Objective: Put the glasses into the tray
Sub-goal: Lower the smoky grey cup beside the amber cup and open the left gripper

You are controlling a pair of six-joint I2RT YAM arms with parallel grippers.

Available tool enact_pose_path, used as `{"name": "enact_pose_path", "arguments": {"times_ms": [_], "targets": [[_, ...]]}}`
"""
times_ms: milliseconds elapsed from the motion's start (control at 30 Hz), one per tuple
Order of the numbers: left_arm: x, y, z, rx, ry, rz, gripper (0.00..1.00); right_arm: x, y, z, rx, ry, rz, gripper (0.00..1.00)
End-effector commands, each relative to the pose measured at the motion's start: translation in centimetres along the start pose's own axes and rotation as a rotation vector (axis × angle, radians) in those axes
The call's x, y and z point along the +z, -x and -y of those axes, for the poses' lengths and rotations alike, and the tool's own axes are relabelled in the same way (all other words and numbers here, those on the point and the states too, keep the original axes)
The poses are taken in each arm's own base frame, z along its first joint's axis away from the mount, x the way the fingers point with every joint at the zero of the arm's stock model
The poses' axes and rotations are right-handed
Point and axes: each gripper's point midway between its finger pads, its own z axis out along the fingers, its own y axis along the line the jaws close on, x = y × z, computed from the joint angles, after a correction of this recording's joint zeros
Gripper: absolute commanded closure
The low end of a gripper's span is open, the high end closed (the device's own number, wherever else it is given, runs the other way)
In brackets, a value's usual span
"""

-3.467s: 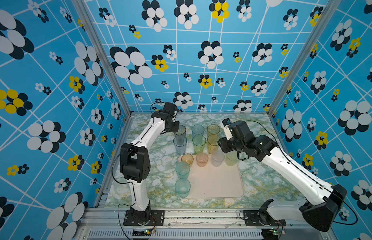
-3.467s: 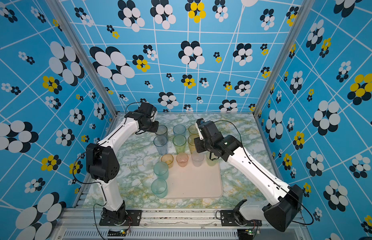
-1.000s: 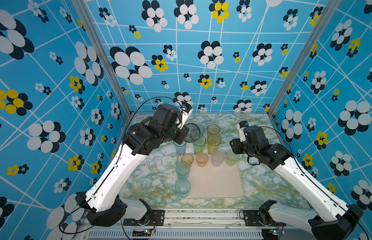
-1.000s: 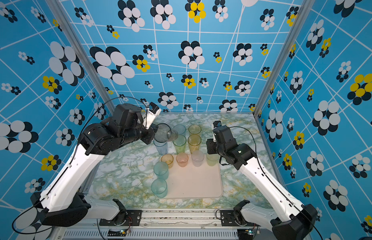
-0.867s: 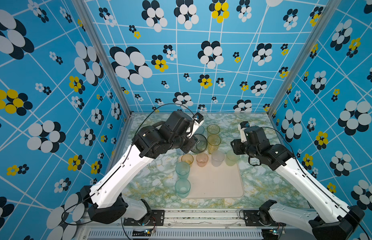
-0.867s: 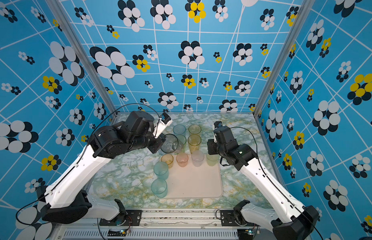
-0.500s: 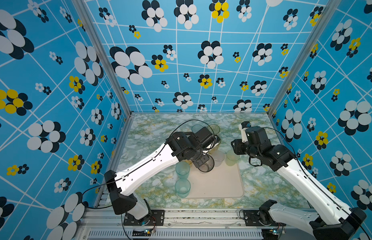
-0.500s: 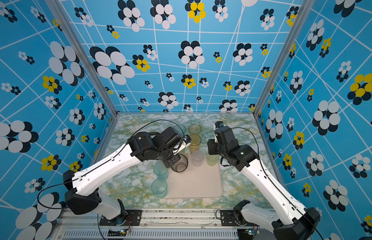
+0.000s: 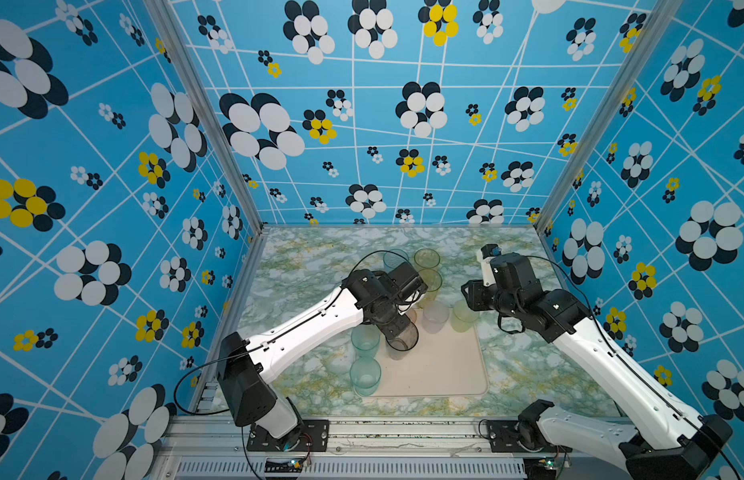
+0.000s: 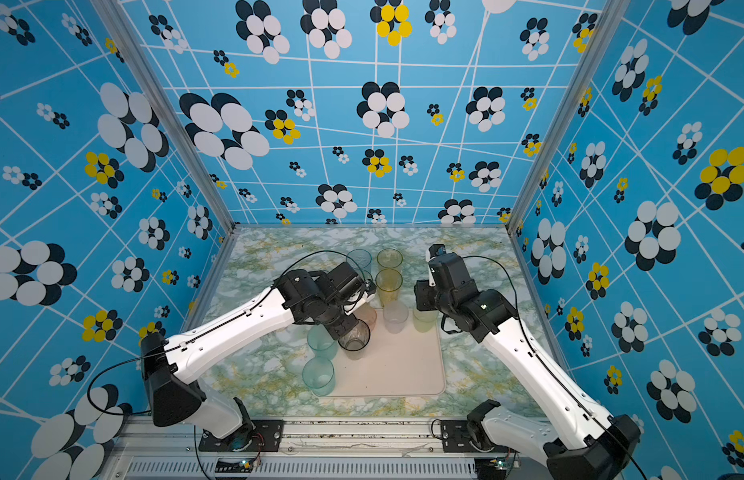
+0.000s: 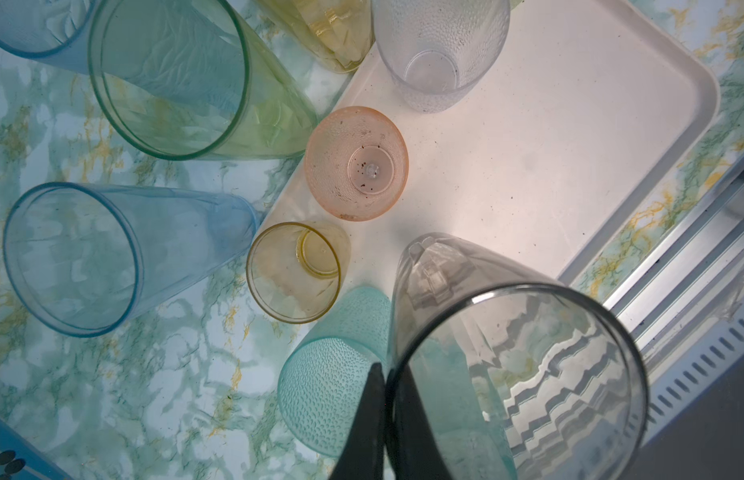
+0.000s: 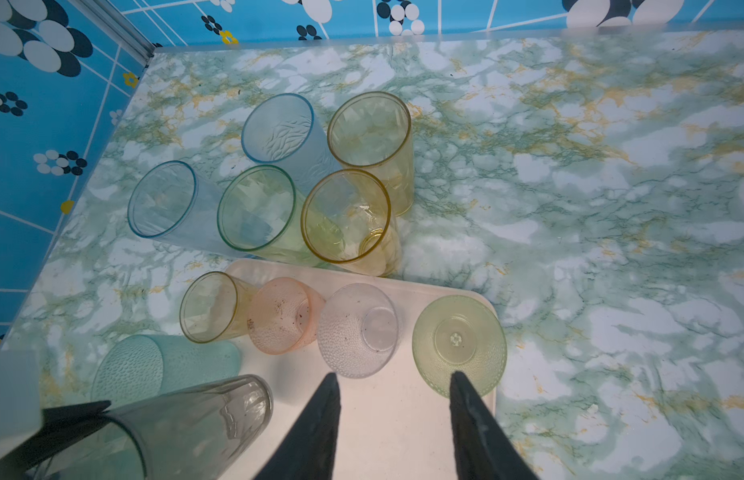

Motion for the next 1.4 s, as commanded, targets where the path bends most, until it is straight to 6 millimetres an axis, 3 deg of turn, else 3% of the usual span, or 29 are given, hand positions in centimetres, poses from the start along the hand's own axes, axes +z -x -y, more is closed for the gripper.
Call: {"name": "enact_pose_path", "arguments": {"times_ms": [0, 267, 600, 1367], "targets": [[1.2, 0.8, 0.1, -0.020, -0.038, 0.010, 1.00, 0.8, -0.9, 0.0, 0.001, -0.001, -0.036, 0.55], [2.9, 0.5, -1.0, -0.035, -0.029, -0.038, 1.00, 1.5, -0.9, -0.1, -0.007, -0.002, -0.050, 0.55], [3.7, 0.1, -1.7, -0.057, -0.026, -0.045, 1.00, 2.4, -1.1, -0.2, -0.022, -0.012, -0.079, 0.55], [4.7, -0.5, -2.7, -0.088, -0.004, -0.038, 0.99, 2.3, -1.1, -0.1, -0.027, -0.021, -0.089, 0.55]]}}
